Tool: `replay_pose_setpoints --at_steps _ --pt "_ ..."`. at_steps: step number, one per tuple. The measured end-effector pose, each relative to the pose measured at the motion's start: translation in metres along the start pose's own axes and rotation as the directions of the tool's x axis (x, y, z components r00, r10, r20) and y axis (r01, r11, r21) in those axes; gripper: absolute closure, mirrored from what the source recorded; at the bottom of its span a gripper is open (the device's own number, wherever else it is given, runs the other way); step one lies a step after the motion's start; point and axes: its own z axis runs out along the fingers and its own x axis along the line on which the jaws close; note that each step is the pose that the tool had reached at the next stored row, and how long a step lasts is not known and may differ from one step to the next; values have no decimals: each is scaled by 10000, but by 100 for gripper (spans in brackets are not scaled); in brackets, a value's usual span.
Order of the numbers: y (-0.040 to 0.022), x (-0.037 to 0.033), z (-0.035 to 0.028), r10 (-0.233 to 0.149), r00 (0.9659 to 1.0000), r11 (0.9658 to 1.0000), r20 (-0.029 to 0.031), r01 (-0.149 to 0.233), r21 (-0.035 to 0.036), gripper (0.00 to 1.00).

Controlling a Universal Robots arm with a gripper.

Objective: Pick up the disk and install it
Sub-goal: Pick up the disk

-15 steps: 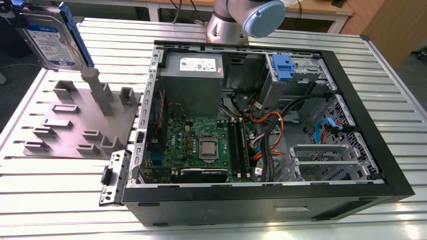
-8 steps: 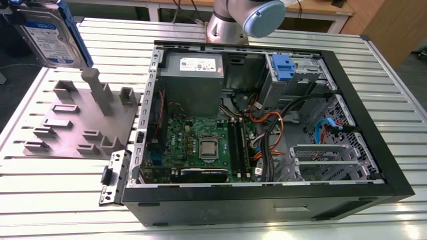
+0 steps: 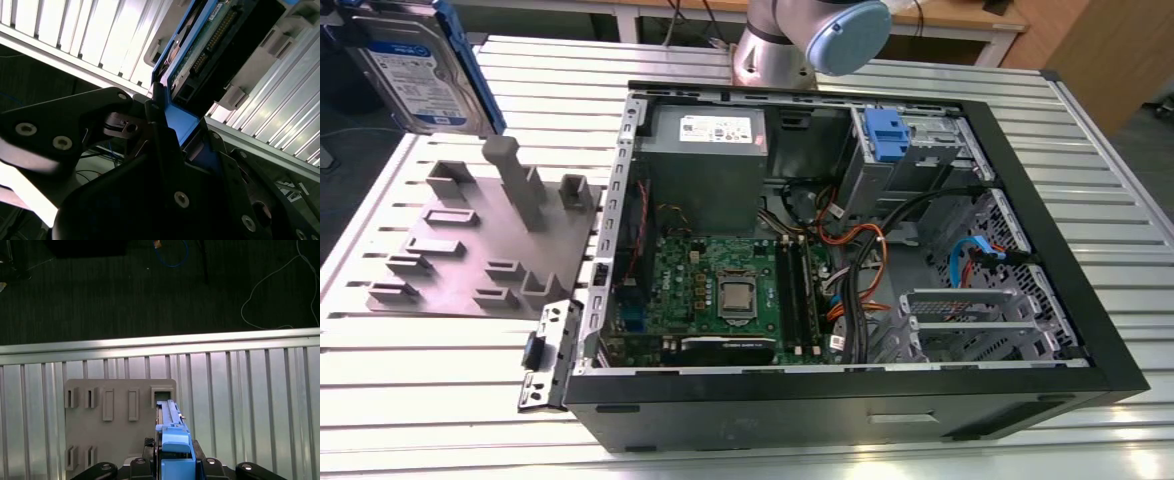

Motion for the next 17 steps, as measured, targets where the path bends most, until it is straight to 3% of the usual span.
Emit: replay_pose_setpoints --at_steps 17 --pt "0 -3 -74 0 10000 10000 0 0 -1 64"
